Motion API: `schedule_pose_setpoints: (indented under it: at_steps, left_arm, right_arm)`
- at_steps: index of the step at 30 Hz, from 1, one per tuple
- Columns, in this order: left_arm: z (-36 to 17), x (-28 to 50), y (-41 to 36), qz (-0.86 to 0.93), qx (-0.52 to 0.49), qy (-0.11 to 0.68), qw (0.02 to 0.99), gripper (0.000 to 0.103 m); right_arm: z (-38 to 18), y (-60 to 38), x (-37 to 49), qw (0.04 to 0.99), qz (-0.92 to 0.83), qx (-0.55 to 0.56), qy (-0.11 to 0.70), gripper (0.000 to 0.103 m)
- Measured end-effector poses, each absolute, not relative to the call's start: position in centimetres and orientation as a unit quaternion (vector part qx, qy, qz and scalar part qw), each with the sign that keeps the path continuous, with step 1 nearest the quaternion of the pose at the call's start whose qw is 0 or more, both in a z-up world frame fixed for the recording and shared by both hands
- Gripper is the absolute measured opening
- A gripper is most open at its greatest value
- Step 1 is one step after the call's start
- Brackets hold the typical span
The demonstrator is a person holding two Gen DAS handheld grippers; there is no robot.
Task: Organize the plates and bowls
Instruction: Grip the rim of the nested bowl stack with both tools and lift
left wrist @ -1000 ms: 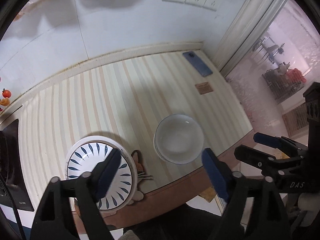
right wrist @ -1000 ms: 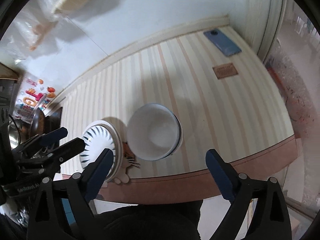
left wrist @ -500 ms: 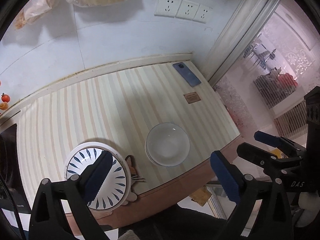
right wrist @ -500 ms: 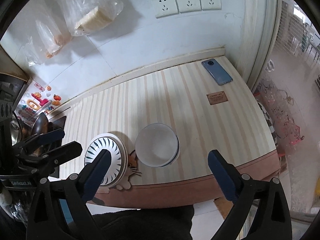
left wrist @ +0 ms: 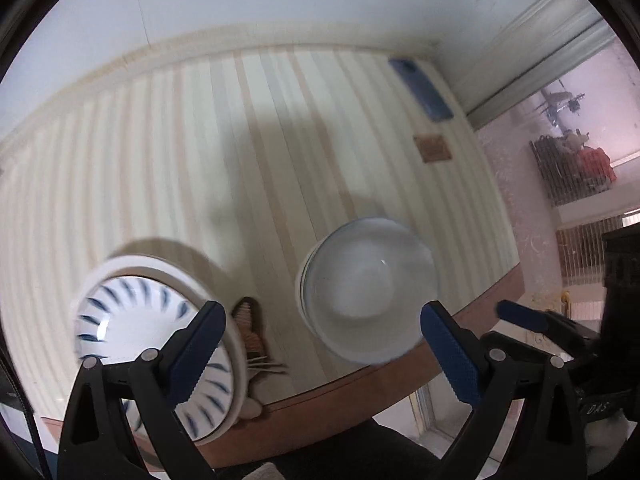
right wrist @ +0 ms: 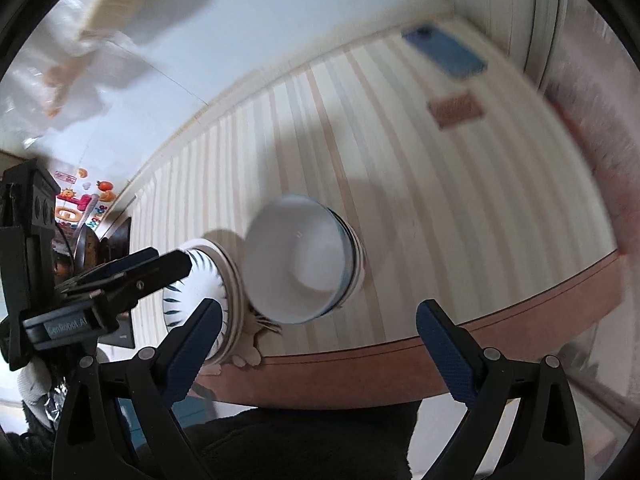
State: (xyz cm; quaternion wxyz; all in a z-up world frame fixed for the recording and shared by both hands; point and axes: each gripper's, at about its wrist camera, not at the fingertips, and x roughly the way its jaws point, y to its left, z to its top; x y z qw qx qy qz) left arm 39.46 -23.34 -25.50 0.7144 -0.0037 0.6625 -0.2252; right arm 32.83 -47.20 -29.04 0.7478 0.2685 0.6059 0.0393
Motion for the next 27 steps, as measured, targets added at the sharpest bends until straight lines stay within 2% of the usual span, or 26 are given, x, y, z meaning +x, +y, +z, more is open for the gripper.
schedule_pose_setpoints:
  at_steps: [5, 14, 16, 17, 18, 19, 21, 27]
  left_arm:
    - [-30.1, 41.0, -24.8, -0.22, 0.0, 0.694, 0.685, 0.1]
    - [-35.5, 43.0, -24.6, -0.212, -0.072, 0.753, 0.618, 0.092]
    - [-35.9, 43.1, -24.6, -0.214, -0.078, 0.755, 0.615, 0.075]
    - [-36.2, 43.1, -24.6, -0.216, -0.081, 0.757, 0.612, 0.062]
    - [-36.5, 43.0, -24.8, -0.221, -0.084, 0.758, 0.607, 0.051]
    - [-36.6, 42.8, -24.8, -0.231, -0.099, 0.757, 0.604, 0.048]
    - [-36.5, 42.8, -24.7, -0.23, -0.106, 0.754, 0.606, 0.047]
    - [-36.1, 42.2, -24.9, -0.226, -0.1, 0.741, 0.624, 0.045]
  right_arm:
    - [-36.3, -48.4, 35.2, 0.697, 0.08, 0.329, 0.632, 0.1]
    - [-42.3, -48.8, 37.5, 0.674, 0.1, 0.377, 0.627, 0.099]
    - [-43.0, -48.5, 37.9, 0.673, 0.101, 0.371, 0.632, 0.097]
    - [-43.5, -48.3, 38.1, 0.667, 0.105, 0.377, 0.634, 0.095]
    - [-44.0, -48.2, 38.2, 0.661, 0.107, 0.386, 0.635, 0.085]
    - [-44.4, -48.2, 38.5, 0.653, 0.11, 0.397, 0.636, 0.069]
    - [-45.3, -47.9, 38.8, 0.641, 0.12, 0.409, 0.638, 0.054]
    - [-45.6, -47.7, 38.8, 0.645, 0.125, 0.415, 0.629, 0.052]
